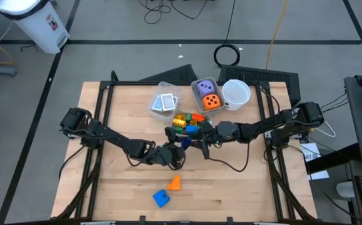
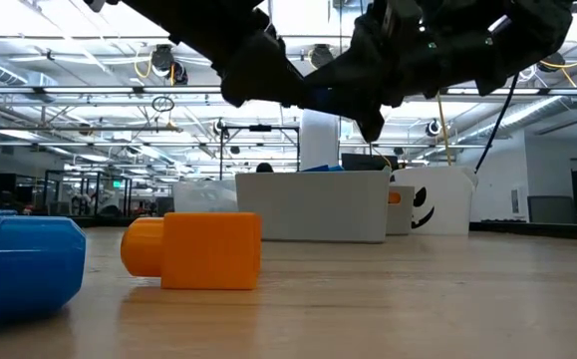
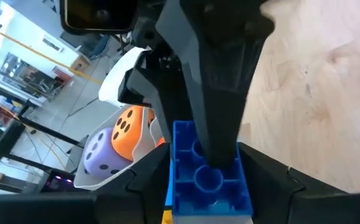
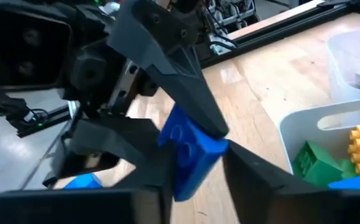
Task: Pick & Place Toys
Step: Put the blue game piece into the bottom gray bin
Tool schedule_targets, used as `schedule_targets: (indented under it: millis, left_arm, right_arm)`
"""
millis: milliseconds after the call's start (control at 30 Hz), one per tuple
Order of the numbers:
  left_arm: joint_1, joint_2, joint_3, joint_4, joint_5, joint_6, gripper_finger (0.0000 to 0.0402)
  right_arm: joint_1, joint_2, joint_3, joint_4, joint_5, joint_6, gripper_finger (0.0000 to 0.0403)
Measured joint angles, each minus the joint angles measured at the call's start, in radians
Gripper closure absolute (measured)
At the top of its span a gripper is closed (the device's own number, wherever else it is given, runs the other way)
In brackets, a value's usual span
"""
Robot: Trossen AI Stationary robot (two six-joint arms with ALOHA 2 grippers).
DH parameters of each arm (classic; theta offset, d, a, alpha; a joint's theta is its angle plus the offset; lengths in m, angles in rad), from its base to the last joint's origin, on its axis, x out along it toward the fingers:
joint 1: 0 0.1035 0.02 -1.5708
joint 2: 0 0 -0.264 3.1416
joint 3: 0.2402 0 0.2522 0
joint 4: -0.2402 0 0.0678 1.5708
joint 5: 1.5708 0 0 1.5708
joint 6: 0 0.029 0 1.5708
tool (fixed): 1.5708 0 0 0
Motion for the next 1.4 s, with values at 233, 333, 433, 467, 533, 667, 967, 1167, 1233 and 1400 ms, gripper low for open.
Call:
schedule_targets:
  millis: [233, 333, 433, 467, 533, 667, 967, 1167, 1233, 1400]
  left_arm:
    - [-0.006, 0.000, 0.000, 0.009, 0.029, -0.145, 0.0213]
    - [-0.018, -0.001, 0.001, 0.020, 0.017, -0.178, 0.0207]
    - [-0.029, -0.001, 0.001, 0.027, 0.004, -0.180, 0.0192]
    - [-0.033, -0.001, 0.001, 0.027, -0.003, -0.180, 0.0186]
    - [-0.038, -0.001, 0.001, 0.027, -0.021, -0.197, 0.0174]
    - [-0.052, -0.014, 0.001, 0.030, -0.011, -0.261, 0.0157]
    - [-0.023, -0.029, 0.000, -0.008, 0.151, -0.425, 0.0146]
    - [0.021, -0.029, 0.000, -0.119, 0.263, -0.537, 0.0146]
    - [0.029, -0.029, 0.000, -0.143, 0.296, -0.556, 0.0146]
    - [0.037, -0.029, 0.000, -0.149, 0.360, -0.598, 0.0146]
  right_arm:
    - [-0.003, -0.011, 0.000, -0.015, -0.001, -0.099, 0.0388]
    - [-0.012, -0.043, 0.000, -0.039, -0.010, -0.121, 0.0385]
    - [-0.018, -0.083, 0.000, -0.092, -0.014, -0.141, 0.0379]
    - [-0.018, -0.097, -0.001, -0.110, -0.007, -0.160, 0.0381]
    - [-0.018, -0.124, -0.001, -0.156, 0.031, -0.200, 0.0388]
    - [-0.022, -0.155, -0.001, -0.271, 0.238, -0.251, 0.0391]
    - [-0.045, -0.154, -0.038, -0.356, 0.464, -0.281, 0.0387]
    - [-0.072, -0.154, -0.041, -0.433, 0.446, -0.282, 0.0376]
    - [-0.077, -0.154, -0.042, -0.471, 0.420, -0.285, 0.0366]
    - [-0.079, -0.154, -0.042, -0.485, 0.421, -0.285, 0.0322]
